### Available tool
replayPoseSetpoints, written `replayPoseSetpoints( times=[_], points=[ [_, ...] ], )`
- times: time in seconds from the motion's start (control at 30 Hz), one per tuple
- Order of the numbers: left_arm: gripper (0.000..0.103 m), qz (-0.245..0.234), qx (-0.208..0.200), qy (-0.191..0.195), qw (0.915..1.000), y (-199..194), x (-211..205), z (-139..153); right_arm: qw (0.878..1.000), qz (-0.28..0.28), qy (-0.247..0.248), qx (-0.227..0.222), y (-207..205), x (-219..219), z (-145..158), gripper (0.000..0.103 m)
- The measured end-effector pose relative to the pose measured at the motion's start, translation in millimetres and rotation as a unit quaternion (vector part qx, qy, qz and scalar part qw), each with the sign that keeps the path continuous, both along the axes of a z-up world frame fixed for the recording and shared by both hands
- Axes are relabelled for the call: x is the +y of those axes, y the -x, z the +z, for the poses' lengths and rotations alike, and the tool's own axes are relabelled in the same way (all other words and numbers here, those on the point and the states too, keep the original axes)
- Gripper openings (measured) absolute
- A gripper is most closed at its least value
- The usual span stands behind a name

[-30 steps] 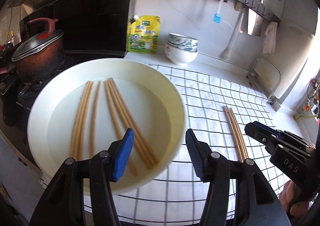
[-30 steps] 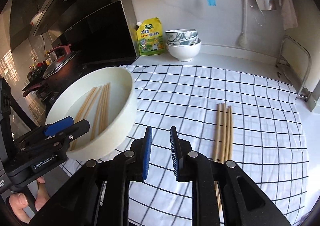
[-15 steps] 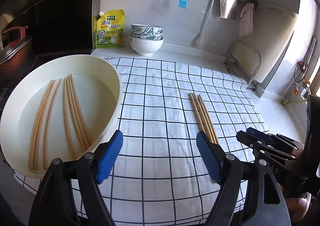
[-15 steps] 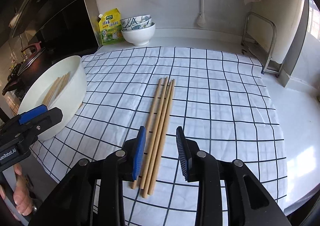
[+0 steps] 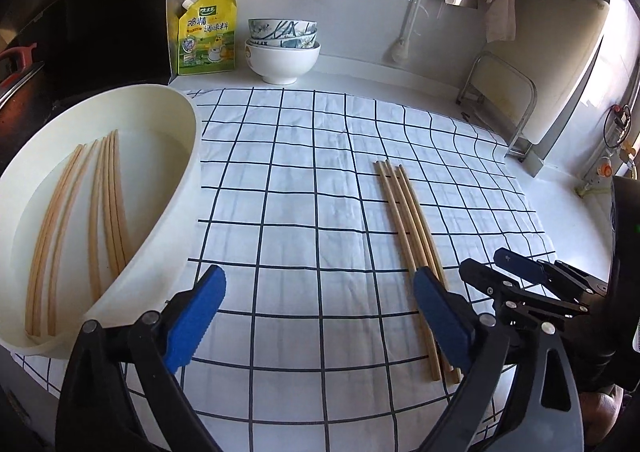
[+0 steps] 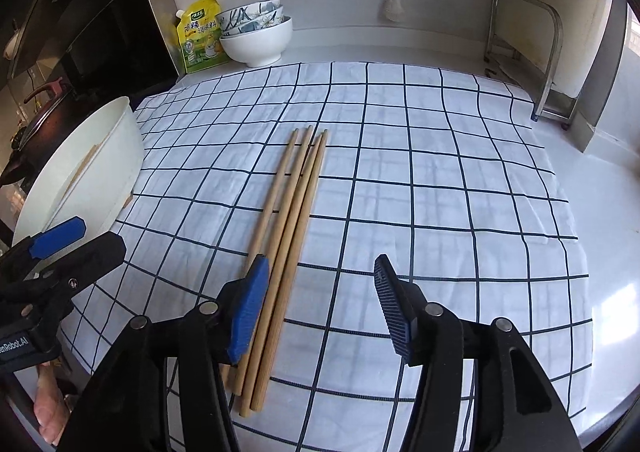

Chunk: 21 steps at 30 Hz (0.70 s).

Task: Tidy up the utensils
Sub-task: 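Move both open tools back over the remaining chopsticks on the cloth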

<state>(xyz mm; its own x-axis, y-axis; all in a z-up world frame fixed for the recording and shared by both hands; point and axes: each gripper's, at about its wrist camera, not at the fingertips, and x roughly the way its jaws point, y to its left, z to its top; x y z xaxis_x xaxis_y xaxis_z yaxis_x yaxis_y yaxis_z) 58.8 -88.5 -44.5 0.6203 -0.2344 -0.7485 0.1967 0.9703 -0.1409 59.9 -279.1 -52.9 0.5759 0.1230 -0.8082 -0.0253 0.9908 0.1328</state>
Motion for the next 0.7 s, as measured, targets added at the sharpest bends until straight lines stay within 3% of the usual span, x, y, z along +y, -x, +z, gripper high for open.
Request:
replayPoseSetpoints(
  times=[0.4, 0.7],
  points=[
    [0.093, 0.015, 0.005, 0.002, 0.9999, -14, -2, -10, 0.999, 0.005, 0.024, 0.025, -16, 7, -21, 0.053],
    [0.093, 0.011, 0.017, -0.011, 0.9997, -20, -11, -20, 0.999, -0.004, 0.032, 0.020, -13, -3, -22, 0.053]
  ],
)
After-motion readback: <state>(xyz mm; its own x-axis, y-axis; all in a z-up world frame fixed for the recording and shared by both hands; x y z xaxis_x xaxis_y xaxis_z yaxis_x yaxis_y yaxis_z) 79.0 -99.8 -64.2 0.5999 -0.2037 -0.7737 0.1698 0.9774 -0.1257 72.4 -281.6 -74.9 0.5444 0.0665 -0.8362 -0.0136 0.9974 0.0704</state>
